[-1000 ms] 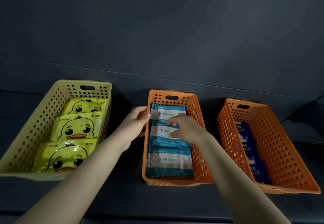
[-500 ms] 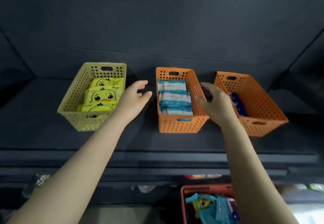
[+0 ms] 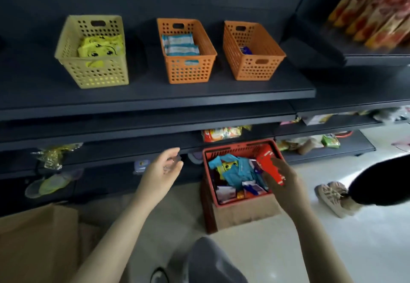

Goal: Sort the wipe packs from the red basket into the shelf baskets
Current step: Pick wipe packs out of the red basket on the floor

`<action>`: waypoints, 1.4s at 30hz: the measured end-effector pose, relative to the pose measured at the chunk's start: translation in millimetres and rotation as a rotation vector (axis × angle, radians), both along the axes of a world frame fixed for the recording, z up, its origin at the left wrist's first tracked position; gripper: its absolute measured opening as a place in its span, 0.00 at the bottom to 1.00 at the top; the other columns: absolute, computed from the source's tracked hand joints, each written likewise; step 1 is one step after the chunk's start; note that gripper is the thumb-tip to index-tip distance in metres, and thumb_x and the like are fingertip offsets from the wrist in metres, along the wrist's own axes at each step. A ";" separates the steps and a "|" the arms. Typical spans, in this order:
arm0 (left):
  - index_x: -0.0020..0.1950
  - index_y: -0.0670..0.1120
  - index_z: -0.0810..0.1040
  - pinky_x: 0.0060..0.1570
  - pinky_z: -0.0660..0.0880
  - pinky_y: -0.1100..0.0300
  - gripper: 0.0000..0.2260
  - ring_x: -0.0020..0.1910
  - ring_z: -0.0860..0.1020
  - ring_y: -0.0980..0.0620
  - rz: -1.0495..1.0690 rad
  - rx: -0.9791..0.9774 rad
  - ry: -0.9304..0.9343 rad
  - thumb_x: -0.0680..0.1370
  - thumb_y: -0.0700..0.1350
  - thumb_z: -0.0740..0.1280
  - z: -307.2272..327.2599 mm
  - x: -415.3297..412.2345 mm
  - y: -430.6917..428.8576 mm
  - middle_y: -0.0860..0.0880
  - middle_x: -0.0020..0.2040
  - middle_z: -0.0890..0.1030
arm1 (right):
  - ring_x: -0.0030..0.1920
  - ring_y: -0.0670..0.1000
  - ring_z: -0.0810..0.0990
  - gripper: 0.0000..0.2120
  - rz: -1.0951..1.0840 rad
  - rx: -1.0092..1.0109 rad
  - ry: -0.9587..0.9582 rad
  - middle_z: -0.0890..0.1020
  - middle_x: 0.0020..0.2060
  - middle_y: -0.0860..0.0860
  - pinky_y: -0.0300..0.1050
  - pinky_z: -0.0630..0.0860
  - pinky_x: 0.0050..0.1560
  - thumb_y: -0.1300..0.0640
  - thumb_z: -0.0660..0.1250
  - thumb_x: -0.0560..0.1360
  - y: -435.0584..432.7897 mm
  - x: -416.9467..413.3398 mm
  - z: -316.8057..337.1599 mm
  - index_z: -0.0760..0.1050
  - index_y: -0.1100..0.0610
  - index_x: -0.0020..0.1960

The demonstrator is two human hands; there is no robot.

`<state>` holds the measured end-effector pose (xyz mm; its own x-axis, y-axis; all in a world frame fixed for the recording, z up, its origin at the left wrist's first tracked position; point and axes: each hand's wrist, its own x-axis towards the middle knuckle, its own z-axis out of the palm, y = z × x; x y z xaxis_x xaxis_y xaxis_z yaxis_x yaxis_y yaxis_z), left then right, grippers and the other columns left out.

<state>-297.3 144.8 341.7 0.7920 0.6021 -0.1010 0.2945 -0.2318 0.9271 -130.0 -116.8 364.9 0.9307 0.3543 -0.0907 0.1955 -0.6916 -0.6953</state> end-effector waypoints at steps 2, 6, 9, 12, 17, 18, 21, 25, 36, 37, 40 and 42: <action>0.65 0.55 0.74 0.55 0.70 0.67 0.14 0.63 0.75 0.57 -0.005 -0.036 0.042 0.79 0.46 0.66 -18.2 5.3 -28.6 0.58 0.64 0.77 | 0.58 0.58 0.79 0.22 -0.043 -0.006 0.043 0.80 0.59 0.58 0.47 0.73 0.52 0.61 0.71 0.75 -32.2 3.0 -17.6 0.73 0.59 0.67; 0.68 0.50 0.73 0.58 0.69 0.63 0.16 0.64 0.74 0.54 -0.050 -0.114 0.141 0.80 0.46 0.65 -55.9 36.3 -76.1 0.54 0.66 0.75 | 0.60 0.55 0.77 0.20 -0.109 0.001 0.170 0.79 0.61 0.56 0.49 0.74 0.57 0.59 0.70 0.76 -73.4 35.8 -51.0 0.73 0.58 0.67; 0.68 0.48 0.73 0.58 0.69 0.62 0.16 0.64 0.75 0.51 -0.035 -0.158 0.232 0.80 0.46 0.65 -85.9 73.4 -105.4 0.52 0.66 0.76 | 0.58 0.56 0.79 0.18 -0.132 0.037 0.280 0.80 0.60 0.56 0.51 0.75 0.58 0.59 0.70 0.76 -89.2 82.0 -81.3 0.74 0.59 0.65; 0.65 0.47 0.75 0.51 0.70 0.68 0.14 0.58 0.76 0.54 0.056 -0.229 0.289 0.80 0.47 0.66 -123.9 119.8 -131.1 0.48 0.63 0.79 | 0.56 0.58 0.81 0.13 -0.084 0.024 0.378 0.81 0.57 0.56 0.59 0.77 0.58 0.56 0.70 0.76 -92.6 139.9 -119.0 0.76 0.57 0.60; 0.71 0.41 0.70 0.58 0.73 0.60 0.20 0.62 0.76 0.49 0.118 -0.330 0.384 0.80 0.44 0.66 -225.4 200.6 -149.2 0.42 0.67 0.76 | 0.54 0.58 0.81 0.17 0.038 -0.058 0.450 0.81 0.57 0.55 0.59 0.79 0.54 0.54 0.68 0.77 -70.3 230.8 -218.7 0.73 0.55 0.65; 0.72 0.42 0.69 0.55 0.72 0.62 0.21 0.61 0.76 0.50 0.132 -0.341 0.409 0.80 0.45 0.66 -249.3 215.9 -149.9 0.42 0.67 0.75 | 0.52 0.56 0.81 0.17 0.064 -0.100 0.437 0.81 0.55 0.53 0.53 0.79 0.51 0.54 0.69 0.77 -63.7 245.5 -244.5 0.74 0.55 0.65; 0.72 0.41 0.68 0.55 0.74 0.59 0.23 0.58 0.76 0.50 0.213 -0.400 0.443 0.79 0.46 0.68 -328.3 257.9 -147.5 0.41 0.68 0.75 | 0.44 0.53 0.80 0.18 0.112 -0.168 0.422 0.81 0.48 0.51 0.41 0.72 0.43 0.52 0.70 0.76 -39.0 280.7 -326.9 0.75 0.58 0.63; 0.71 0.43 0.70 0.54 0.75 0.59 0.24 0.59 0.78 0.48 0.284 -0.418 0.535 0.78 0.51 0.69 -417.0 298.0 -142.8 0.49 0.63 0.78 | 0.52 0.55 0.79 0.19 0.121 -0.228 0.424 0.81 0.51 0.50 0.40 0.69 0.43 0.47 0.69 0.75 -6.2 303.0 -416.6 0.77 0.57 0.61; 0.56 0.42 0.79 0.50 0.80 0.47 0.13 0.48 0.82 0.46 0.374 -0.523 0.621 0.75 0.46 0.72 -471.9 312.9 -134.6 0.45 0.51 0.83 | 0.42 0.48 0.82 0.19 -0.029 -0.134 0.602 0.84 0.46 0.50 0.38 0.76 0.35 0.50 0.78 0.67 21.1 306.2 -474.2 0.80 0.56 0.54; 0.52 0.44 0.80 0.49 0.81 0.45 0.07 0.46 0.82 0.46 0.398 -0.547 0.606 0.76 0.45 0.71 -470.4 314.5 -134.0 0.46 0.47 0.82 | 0.43 0.49 0.83 0.17 -0.053 -0.092 0.660 0.84 0.47 0.51 0.42 0.79 0.39 0.52 0.78 0.67 20.3 307.5 -473.2 0.79 0.56 0.53; 0.44 0.48 0.79 0.42 0.82 0.48 0.03 0.40 0.80 0.51 0.443 -0.575 0.539 0.77 0.45 0.70 -458.8 311.7 -134.0 0.51 0.41 0.80 | 0.45 0.51 0.84 0.12 -0.135 0.040 0.791 0.84 0.50 0.54 0.47 0.81 0.44 0.57 0.74 0.72 11.9 309.2 -463.8 0.78 0.56 0.54; 0.49 0.45 0.80 0.31 0.80 0.56 0.06 0.39 0.81 0.52 0.493 -0.639 0.447 0.77 0.46 0.70 -442.7 306.1 -134.8 0.51 0.43 0.80 | 0.45 0.51 0.84 0.11 -0.141 0.098 0.803 0.84 0.51 0.56 0.42 0.80 0.39 0.59 0.72 0.74 3.0 308.1 -449.2 0.78 0.58 0.55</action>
<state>8.8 9.9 -101.1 0.2681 0.5854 -0.7652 0.5858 0.5315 0.6118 178.1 -113.7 -84.3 0.6321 0.2802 -0.7224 -0.4712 -0.6011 -0.6454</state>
